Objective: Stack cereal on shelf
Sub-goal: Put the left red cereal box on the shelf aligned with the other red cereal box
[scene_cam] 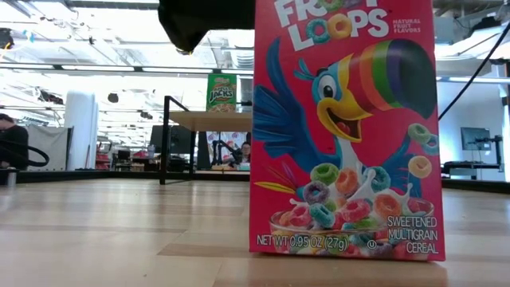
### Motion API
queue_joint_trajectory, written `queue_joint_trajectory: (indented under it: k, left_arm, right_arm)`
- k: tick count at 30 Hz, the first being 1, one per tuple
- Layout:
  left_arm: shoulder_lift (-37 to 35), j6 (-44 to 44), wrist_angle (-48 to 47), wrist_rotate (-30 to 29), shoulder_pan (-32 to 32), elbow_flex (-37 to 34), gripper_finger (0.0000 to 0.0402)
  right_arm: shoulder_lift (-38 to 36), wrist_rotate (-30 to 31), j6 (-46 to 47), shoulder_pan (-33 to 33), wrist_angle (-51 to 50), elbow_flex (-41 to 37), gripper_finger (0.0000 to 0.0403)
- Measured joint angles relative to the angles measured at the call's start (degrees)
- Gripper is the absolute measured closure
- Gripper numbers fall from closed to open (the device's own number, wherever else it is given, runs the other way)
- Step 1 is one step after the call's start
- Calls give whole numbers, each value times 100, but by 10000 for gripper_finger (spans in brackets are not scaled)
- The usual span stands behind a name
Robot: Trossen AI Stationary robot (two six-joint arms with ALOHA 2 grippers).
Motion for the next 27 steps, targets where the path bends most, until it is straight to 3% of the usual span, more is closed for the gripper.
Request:
queue_joint_trajectory:
  k: [17, 27]
  left_arm:
    - [2, -153, -25, 26, -102, 0, 150]
    - [373, -291, 223, -9, -124, 2, 150]
  right_arm:
    - [0, 0, 2, 4, -4, 0, 131]
    - [0, 0, 4, 4, -26, 0, 131]
